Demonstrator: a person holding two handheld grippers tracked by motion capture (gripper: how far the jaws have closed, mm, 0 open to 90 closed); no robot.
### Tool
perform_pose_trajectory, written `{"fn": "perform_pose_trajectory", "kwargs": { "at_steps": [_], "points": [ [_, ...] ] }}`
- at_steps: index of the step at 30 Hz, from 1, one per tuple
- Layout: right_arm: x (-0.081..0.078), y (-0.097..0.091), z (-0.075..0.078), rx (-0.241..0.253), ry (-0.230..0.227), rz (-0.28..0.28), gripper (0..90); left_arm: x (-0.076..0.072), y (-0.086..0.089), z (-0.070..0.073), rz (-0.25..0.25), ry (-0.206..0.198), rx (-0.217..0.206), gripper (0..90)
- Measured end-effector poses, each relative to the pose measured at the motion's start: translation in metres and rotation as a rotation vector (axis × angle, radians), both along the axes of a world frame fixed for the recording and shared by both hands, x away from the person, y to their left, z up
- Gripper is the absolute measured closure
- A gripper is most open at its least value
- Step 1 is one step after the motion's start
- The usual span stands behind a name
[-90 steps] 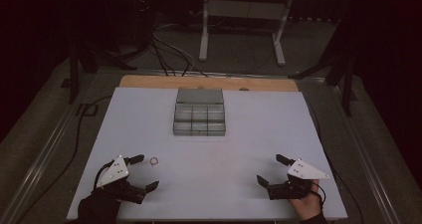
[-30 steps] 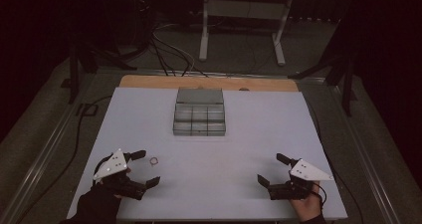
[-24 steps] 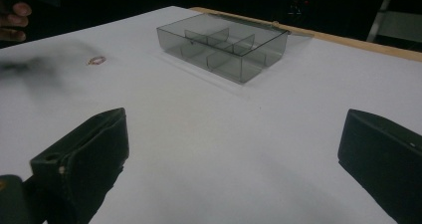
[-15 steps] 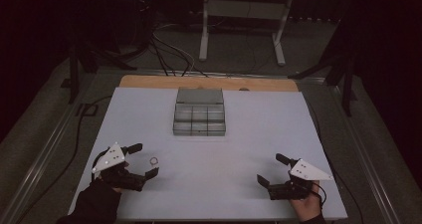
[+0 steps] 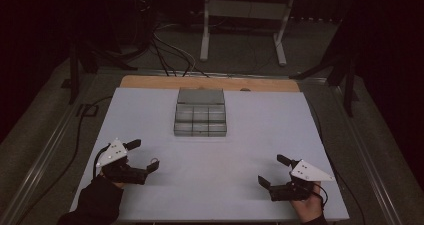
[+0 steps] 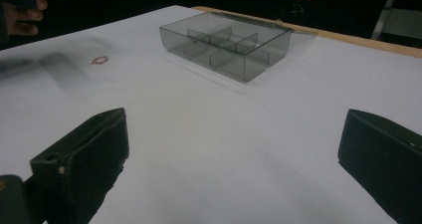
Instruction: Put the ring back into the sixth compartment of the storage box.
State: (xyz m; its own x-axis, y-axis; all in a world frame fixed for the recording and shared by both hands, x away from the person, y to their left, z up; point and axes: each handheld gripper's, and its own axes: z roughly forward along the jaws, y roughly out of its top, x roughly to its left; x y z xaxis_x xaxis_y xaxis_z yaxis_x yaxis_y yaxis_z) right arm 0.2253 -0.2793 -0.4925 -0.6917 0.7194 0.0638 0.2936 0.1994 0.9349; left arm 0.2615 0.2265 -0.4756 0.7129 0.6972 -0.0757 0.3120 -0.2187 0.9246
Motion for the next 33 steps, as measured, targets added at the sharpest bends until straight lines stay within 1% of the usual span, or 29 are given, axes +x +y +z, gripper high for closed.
{"fn": "perform_pose_trajectory", "kwargs": {
  "at_steps": [2,3,4,6,8,9,12,13,14,15,16,18,22,23,24,26,28,30,32,33],
  "points": [
    [0.0,0.0,0.0,0.0,0.001,0.0,0.0,0.001,-0.001,0.0,0.002,0.007,-0.003,0.7],
    [0.0,0.0,0.0,0.001,0.001,0.0,0.0,0.002,-0.002,-0.001,0.011,0.013,0.003,0.7],
    [0.0,-0.001,0.0,0.008,0.003,0.004,0.0,0.003,-0.003,-0.001,0.018,0.009,0.009,0.7],
    [0.0,-0.001,0.0,0.01,0.001,0.004,0.0,0.004,-0.005,-0.002,0.031,0.014,0.022,0.7],
    [0.0,-0.001,0.0,0.01,0.002,0.004,0.0,0.005,-0.005,-0.002,0.037,0.014,0.02,0.7],
    [0.0,-0.001,0.0,0.011,0.004,0.004,0.0,0.007,-0.008,-0.004,0.052,0.031,0.023,0.7],
    [0.001,-0.001,0.0,0.014,0.004,0.008,0.0,0.009,-0.012,-0.005,0.075,0.044,0.06,0.7],
    [0.001,-0.001,0.0,0.015,0.005,0.009,0.0,0.009,-0.013,-0.005,0.087,0.054,0.069,0.7],
    [0.001,-0.001,0.0,0.015,0.005,0.009,0.0,0.009,-0.013,-0.005,0.087,0.054,0.069,0.7],
    [0.0,-0.001,0.0,0.014,0.006,0.013,0.0,0.011,-0.015,-0.006,0.1,0.07,0.068,0.7],
    [0.0,-0.001,0.0,0.014,0.006,0.013,0.0,0.011,-0.015,-0.006,0.101,0.083,0.07,0.7],
    [0.001,-0.001,0.0,0.016,0.006,0.014,0.0,0.013,-0.016,-0.008,0.113,0.096,0.082,0.7],
    [0.0,-0.001,0.0,0.016,0.007,0.014,0.0,0.015,-0.015,-0.013,0.114,0.135,0.083,0.7],
    [0.0,-0.001,0.0,0.016,0.007,0.014,0.0,0.016,-0.014,-0.014,0.112,0.153,0.093,0.8],
    [0.0,-0.001,0.0,0.016,0.008,0.014,0.0,0.016,-0.014,-0.014,0.112,0.153,0.093,0.8],
    [0.0,-0.001,0.0,0.015,0.008,0.014,0.0,0.017,-0.013,-0.016,0.116,0.187,0.108,0.8],
    [0.0,-0.001,-0.001,0.014,0.01,0.015,0.0,0.018,-0.011,-0.017,0.122,0.211,0.108,0.8],
    [0.001,-0.001,-0.001,0.015,0.01,0.017,0.0,0.019,-0.009,-0.017,0.133,0.219,0.106,0.8],
    [0.001,-0.001,-0.001,0.015,0.01,0.017,0.0,0.019,-0.008,-0.017,0.137,0.22,0.103,3.8],
    [0.0,-0.001,-0.001,0.017,0.011,0.017,0.0,0.02,-0.005,-0.017,0.152,0.229,0.109,4.0]
  ]
}}
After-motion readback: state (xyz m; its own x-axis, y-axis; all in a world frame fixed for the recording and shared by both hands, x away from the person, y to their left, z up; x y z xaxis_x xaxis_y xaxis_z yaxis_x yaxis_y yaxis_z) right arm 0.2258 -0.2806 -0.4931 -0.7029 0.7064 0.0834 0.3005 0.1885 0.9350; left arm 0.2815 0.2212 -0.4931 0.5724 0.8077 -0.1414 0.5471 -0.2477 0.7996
